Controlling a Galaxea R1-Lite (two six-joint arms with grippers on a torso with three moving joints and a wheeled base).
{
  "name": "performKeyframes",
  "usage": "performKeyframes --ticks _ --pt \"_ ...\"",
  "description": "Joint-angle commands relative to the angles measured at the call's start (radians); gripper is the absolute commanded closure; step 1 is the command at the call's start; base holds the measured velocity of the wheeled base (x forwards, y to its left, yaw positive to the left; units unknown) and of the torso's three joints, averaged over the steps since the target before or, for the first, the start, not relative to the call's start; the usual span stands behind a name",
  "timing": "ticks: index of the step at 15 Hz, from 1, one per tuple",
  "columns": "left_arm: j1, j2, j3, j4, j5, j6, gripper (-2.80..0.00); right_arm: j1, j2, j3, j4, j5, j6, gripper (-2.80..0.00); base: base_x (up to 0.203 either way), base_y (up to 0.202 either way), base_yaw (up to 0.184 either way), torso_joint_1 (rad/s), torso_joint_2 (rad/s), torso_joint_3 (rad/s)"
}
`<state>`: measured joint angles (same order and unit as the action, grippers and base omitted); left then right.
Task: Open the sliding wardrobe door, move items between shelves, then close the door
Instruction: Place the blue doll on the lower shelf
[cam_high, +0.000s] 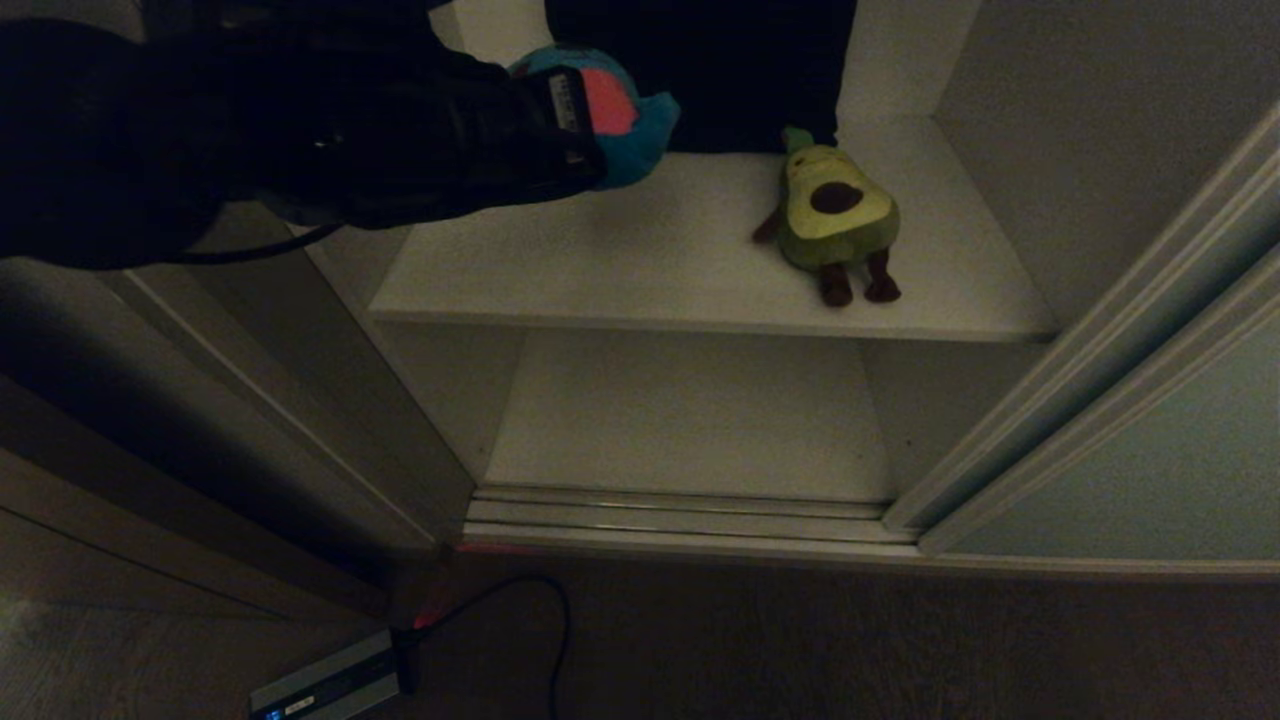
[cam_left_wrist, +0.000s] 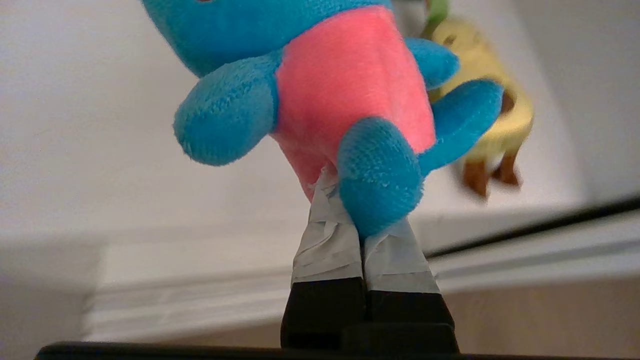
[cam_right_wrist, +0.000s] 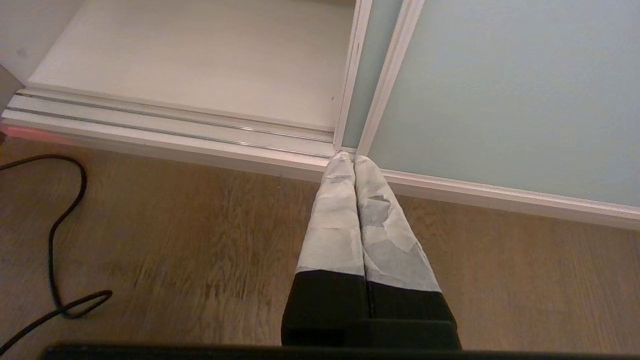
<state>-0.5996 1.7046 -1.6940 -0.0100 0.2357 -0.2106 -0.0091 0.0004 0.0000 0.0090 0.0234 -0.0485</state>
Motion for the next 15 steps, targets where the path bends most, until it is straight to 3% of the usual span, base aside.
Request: performKeyframes --ticks 1,5,10,15 --pt "-0.012 -0.202 0.146 0.037 0.02 0.01 0.0 0.0 0.0 0.003 0.0 0.001 -0.001 0.0 0.0 0.0 0.0 0.0 0.0 0.0" --pt "-0.014 -0.42 0.474 0.054 0.077 0.022 0.0 0.0 0.0 0.003 0.0 0.001 -0.001 0.0 0.0 0.0 0.0 0.0 0.0 0.0" --pt "0.0 -0.639 0.77 0.052 0.191 0.029 0.0 0.0 0.0 0.003 0.0 0.001 -0.001 0.0 0.0 0.0 0.0 0.0 0.0 0.0" --pt "0.152 -0.908 0.978 0.052 0.211 0.069 0.0 0.0 0.0 0.003 0.0 0.001 -0.001 0.0 0.0 0.0 0.0 0.0 0.0 0.0"
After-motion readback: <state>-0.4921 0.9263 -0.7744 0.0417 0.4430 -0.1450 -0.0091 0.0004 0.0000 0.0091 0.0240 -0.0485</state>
